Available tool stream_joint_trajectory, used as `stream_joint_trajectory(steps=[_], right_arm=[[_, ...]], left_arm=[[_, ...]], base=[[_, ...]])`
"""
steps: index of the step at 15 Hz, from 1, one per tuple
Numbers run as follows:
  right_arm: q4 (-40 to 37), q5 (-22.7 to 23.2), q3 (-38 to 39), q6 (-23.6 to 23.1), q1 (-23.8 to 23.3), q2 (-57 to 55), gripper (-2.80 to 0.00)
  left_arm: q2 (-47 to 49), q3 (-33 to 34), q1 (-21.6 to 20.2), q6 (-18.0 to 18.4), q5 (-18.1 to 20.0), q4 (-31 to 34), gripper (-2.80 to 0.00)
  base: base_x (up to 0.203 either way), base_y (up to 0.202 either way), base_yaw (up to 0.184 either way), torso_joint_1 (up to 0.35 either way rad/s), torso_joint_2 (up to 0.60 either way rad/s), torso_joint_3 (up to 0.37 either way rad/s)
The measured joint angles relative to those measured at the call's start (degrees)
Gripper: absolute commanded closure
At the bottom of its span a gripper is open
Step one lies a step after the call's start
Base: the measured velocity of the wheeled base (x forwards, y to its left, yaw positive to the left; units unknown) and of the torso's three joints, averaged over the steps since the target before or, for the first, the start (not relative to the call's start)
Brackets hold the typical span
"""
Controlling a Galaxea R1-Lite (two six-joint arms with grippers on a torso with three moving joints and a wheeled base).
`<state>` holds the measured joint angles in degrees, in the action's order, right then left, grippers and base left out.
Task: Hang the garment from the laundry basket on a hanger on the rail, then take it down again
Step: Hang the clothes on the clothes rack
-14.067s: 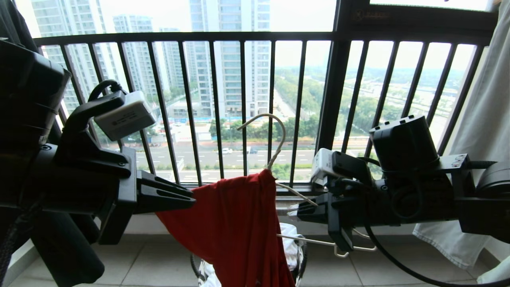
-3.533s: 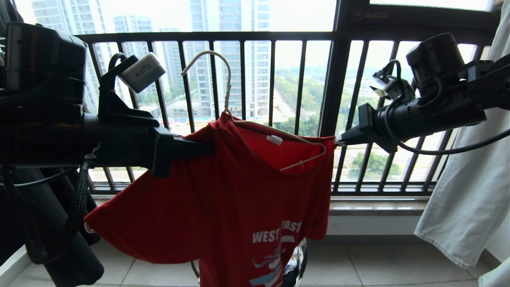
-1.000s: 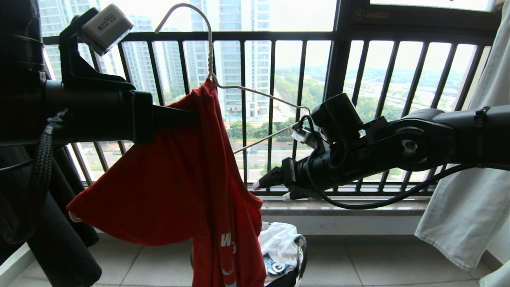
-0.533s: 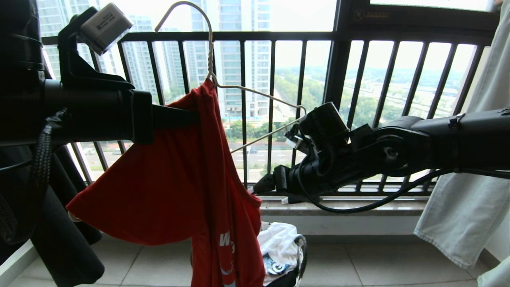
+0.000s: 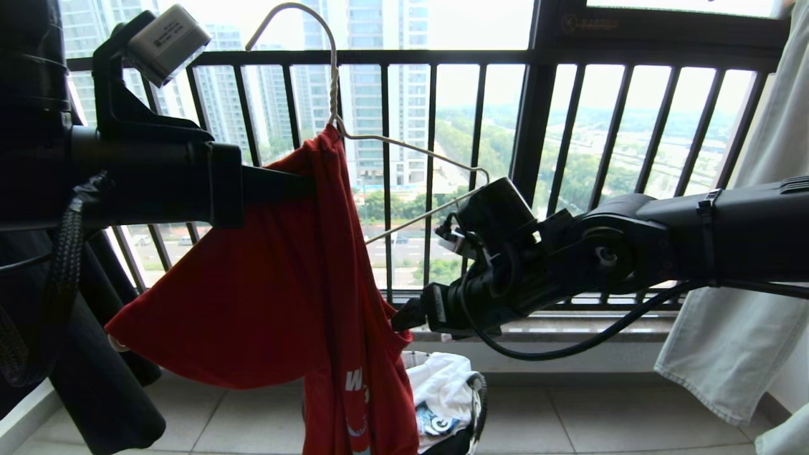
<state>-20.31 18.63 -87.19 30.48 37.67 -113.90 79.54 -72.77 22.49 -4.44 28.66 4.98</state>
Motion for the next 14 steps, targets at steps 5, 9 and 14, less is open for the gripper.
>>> stream_joint_trajectory(steps=[5,9,14], right_arm=[[0.2,-1.5,0.0,0.4,2.2,-0.6,-2.80],[0.2,-1.7,-0.2,0.8,3.2,-0.9,-2.80],[0.5,-4.6,-0.2,0.6,3.9,-2.0,0.00]], left_arm=[[0.0,0.0,0.0,0.0,0.0,0.0,0.00],[0.0,0.0,0.0,0.0,0.0,0.0,0.00],[0.0,0.1,0.0,0.1,0.0,0.0,0.00]], base=[[0.000,0.000,0.000,0.000,0.00,0.000],[0.000,0.000,0.000,0.000,0.00,0.000],[0.000,0.000,0.000,0.000,0.00,0.000]])
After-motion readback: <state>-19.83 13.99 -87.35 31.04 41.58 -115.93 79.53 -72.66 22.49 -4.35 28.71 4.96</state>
